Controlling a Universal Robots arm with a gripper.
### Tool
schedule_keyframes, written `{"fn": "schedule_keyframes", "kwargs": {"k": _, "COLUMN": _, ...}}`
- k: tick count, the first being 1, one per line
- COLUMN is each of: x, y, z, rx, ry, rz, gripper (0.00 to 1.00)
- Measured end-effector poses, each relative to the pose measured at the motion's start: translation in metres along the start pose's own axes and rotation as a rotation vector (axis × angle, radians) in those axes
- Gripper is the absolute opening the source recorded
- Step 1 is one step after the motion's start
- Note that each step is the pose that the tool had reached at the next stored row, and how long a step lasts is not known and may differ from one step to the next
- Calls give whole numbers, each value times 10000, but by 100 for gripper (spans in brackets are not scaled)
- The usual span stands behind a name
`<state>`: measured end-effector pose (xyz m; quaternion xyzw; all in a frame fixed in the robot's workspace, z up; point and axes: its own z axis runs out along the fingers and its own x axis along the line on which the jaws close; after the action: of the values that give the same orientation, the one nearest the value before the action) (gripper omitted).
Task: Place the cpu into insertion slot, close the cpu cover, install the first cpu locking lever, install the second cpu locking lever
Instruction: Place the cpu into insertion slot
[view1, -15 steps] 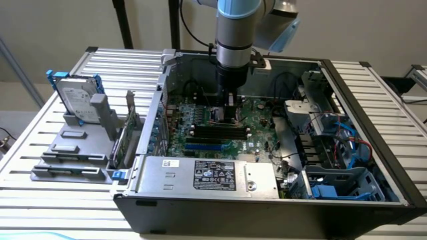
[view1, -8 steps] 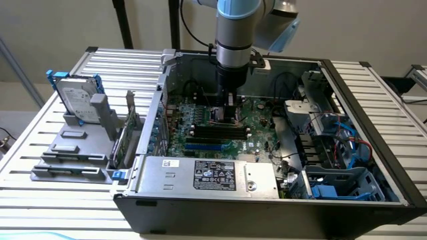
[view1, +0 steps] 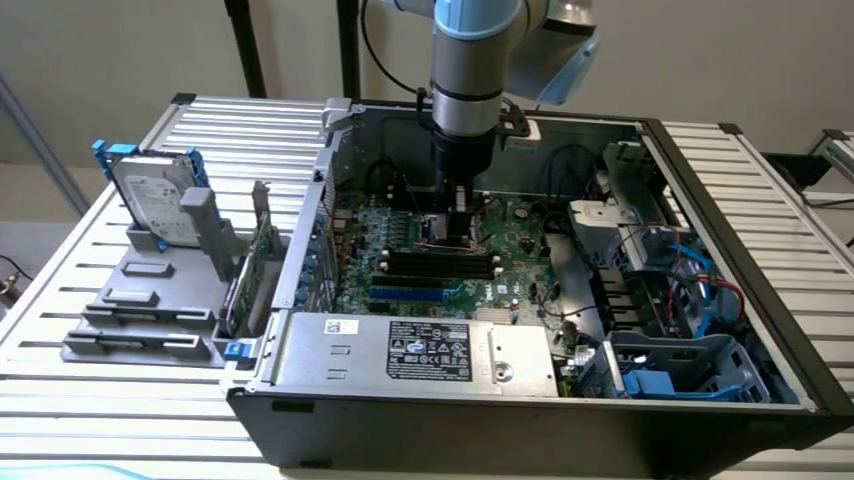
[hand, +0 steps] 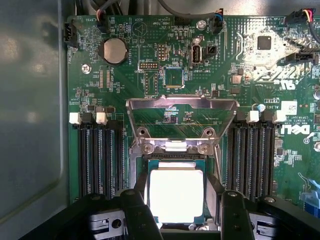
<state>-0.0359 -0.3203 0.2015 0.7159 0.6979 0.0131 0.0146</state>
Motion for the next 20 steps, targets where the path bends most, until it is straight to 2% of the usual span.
{"fn": "schedule_keyframes", "kwargs": {"k": 20, "x": 0, "y": -8, "z": 45, "rx": 1, "ry": -3, "rz": 43, "gripper": 54}}
